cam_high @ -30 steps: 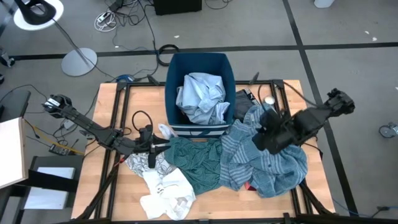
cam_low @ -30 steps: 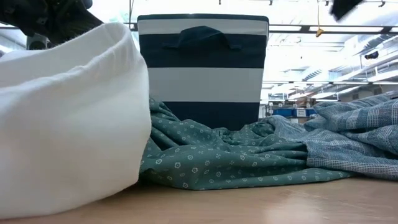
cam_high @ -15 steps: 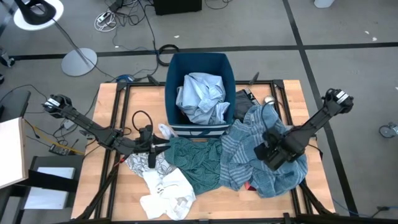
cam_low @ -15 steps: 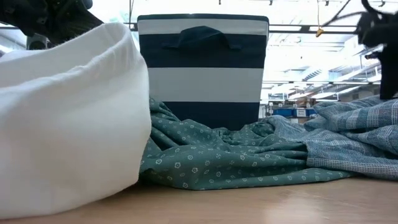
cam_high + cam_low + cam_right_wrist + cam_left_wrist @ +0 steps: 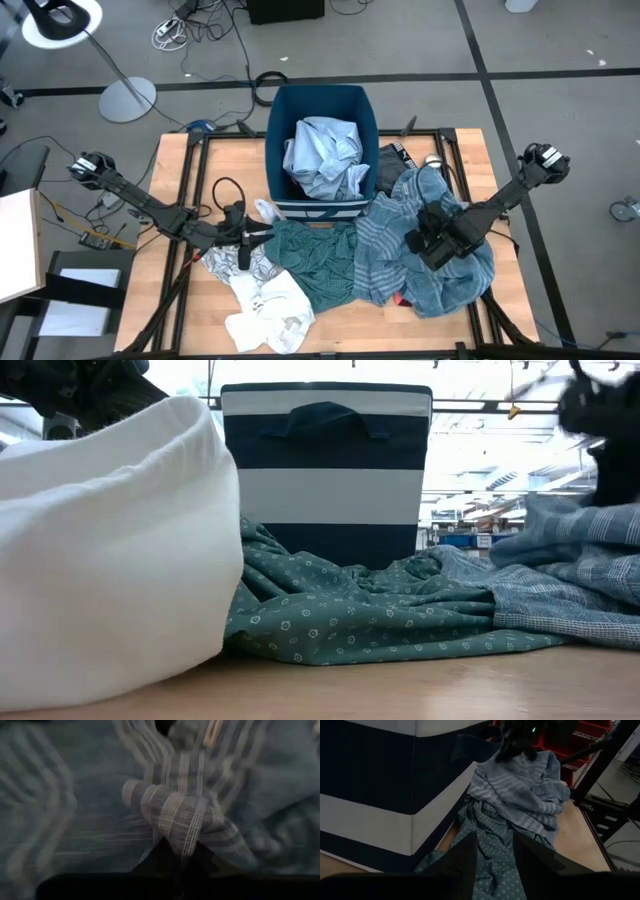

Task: Sort clothes
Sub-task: Put the blue shirt into the blue bin

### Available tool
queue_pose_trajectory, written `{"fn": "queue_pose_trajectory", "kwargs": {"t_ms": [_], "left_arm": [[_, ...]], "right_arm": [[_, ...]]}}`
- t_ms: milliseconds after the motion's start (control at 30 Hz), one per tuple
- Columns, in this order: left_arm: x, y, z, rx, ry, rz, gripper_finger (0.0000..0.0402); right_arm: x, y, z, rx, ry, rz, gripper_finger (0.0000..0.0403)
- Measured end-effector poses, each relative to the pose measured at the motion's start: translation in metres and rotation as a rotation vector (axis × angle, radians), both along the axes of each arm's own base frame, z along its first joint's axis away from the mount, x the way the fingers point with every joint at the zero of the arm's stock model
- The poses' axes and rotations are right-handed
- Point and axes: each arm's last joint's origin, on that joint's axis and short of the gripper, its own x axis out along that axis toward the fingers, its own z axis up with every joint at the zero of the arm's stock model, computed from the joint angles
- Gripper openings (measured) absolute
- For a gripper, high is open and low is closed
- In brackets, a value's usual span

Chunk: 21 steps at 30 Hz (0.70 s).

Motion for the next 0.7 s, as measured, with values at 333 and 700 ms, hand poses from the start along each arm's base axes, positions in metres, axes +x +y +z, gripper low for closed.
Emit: {"fn": "queue_pose_trajectory", "kwargs": {"t_ms": [333, 700], "left_arm": [[0.000, 0.000, 0.000, -0.003, -0.001, -0.008, 0.0131], [0.000, 0.000, 0.001, -0.003, -0.008, -0.012, 0.0131]], "right_arm": [[0.009, -0.004, 0.143, -0.080, -0.236, 0.120, 0.0005], [0.057, -0.022, 0.264, -0.411, -0.527, 0.312, 0.0002]]}}
